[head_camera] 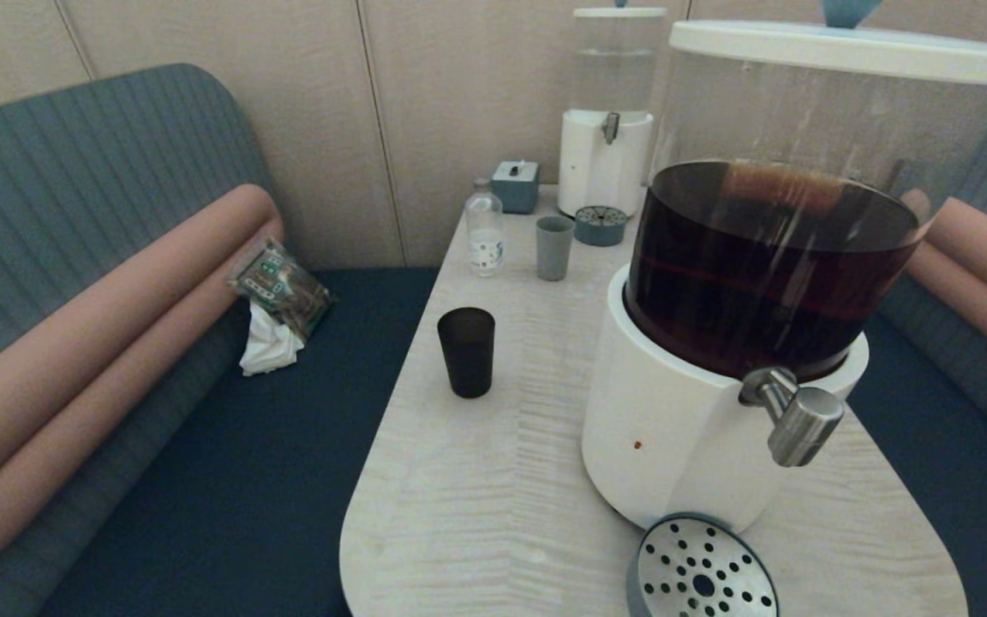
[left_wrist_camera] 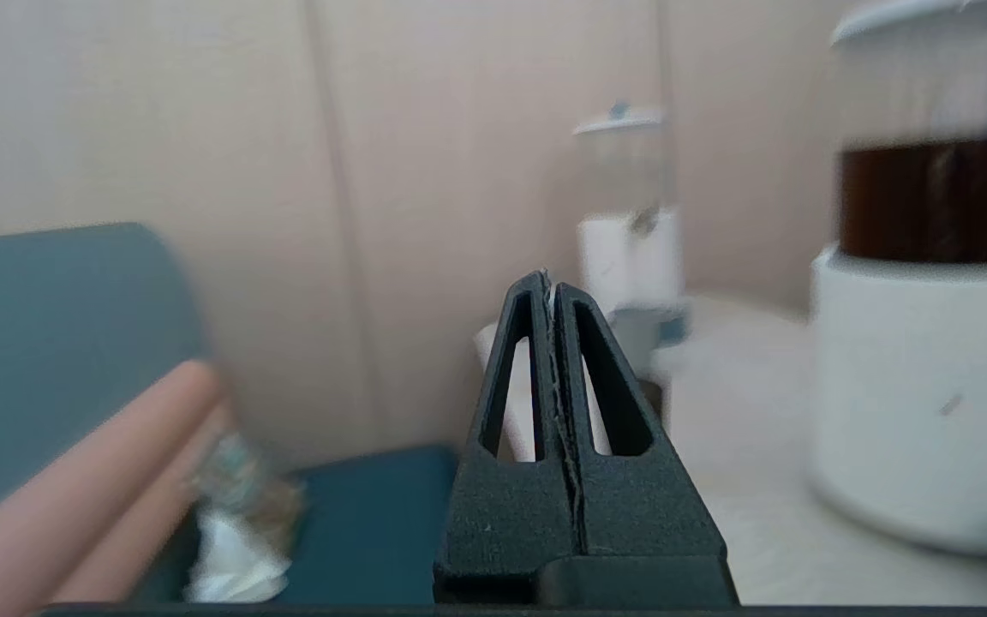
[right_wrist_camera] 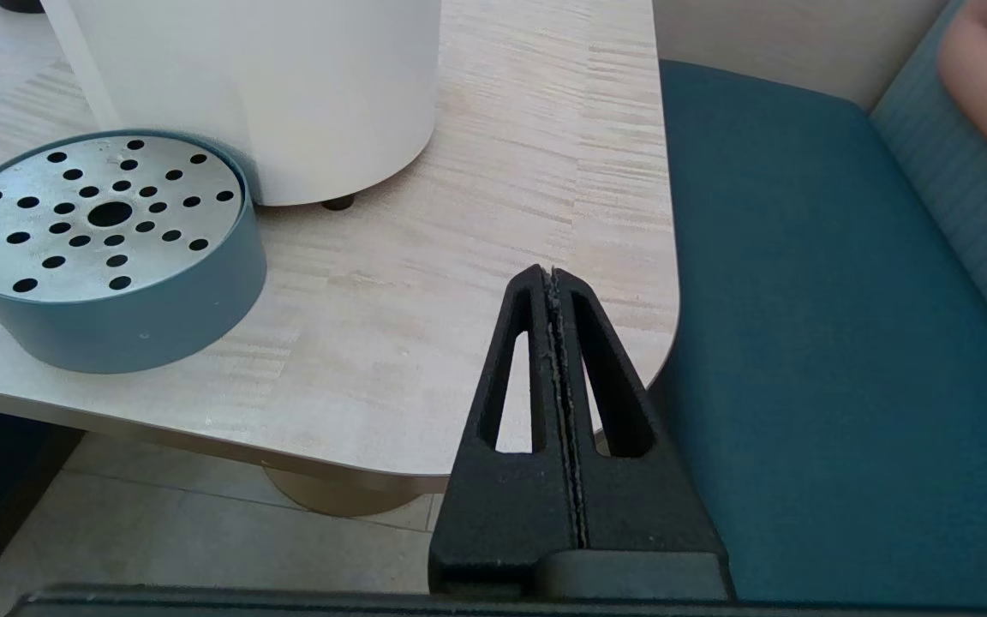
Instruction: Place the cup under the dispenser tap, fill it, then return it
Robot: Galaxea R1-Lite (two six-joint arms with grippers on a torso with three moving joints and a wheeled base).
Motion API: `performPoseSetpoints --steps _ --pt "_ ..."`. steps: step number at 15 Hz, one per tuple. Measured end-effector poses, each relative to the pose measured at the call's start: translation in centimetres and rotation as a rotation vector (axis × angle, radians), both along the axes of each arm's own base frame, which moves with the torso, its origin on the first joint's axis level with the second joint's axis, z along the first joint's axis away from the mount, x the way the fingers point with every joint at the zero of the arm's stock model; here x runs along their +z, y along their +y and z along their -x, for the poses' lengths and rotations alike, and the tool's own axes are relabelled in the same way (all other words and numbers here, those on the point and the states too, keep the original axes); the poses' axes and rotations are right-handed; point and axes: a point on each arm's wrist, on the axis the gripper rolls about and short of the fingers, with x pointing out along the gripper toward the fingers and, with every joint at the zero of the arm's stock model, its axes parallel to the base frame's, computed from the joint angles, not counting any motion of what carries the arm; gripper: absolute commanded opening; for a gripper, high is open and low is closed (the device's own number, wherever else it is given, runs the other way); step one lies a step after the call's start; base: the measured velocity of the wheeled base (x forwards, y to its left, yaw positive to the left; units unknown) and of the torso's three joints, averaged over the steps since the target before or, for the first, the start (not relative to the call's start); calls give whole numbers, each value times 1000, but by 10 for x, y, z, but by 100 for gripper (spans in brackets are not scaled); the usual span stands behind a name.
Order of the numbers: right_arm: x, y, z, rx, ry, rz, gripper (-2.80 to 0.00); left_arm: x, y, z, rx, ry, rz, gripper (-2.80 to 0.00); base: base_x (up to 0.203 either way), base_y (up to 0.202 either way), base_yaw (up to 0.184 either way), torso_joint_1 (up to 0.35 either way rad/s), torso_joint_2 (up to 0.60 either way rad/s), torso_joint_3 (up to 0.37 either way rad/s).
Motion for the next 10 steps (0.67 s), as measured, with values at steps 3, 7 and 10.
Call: performPoseSetpoints --steps 3,7,10 --pt "0 0 0 1 0 0 -280 -22 2 -3 119 147 -25 -280 0 0 0 0 0 0" --pt "0 0 0 0 0 -1 -280 -52 3 -11 180 422 -87 -280 0 0 0 0 0 0" --pt "0 0 0 0 0 -1 -280 -61 4 -11 204 523 -74 -280 0 0 0 0 0 0"
